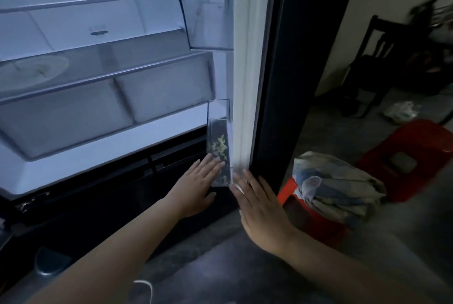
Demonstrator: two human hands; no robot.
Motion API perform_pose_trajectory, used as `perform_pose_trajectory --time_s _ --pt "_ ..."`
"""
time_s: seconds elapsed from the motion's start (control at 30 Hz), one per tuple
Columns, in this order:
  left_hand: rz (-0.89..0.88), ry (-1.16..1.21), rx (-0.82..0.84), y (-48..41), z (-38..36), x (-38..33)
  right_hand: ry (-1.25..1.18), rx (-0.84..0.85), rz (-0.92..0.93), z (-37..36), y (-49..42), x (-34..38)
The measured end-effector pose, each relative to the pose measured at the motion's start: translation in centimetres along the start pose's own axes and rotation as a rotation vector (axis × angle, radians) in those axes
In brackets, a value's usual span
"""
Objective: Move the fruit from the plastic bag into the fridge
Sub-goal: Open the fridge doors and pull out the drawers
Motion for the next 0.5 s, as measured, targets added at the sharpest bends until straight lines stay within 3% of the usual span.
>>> perform_pose_trajectory --time_s 0.17,0.33,0.5 --pt "-0.164 0.056 0.034 -2.1 -0.3 -1.9 -0.095 0.12 -0.199 -2.3 1.3 -0.8" --pt "-0.315 0.099 0.079 -5.0 -0.5 -2.0 -0.166 0.133 -0.362 -3.0 1.2 -2.6" --pt "-0.476 0.021 0.123 -7.9 -1.7 -2.0 -0.15 0.139 -0.373 -3.2 0.7 -3.1"
Point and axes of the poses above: each hand's wrist, its own y-axis away from the middle knuckle, its own z-axis out of the back of the hand, x = y × z, the point moved 3 cm from there along -y, towards the middle knuckle, and after that the axes turned 15 degrees about y, right-handed, at the moved point
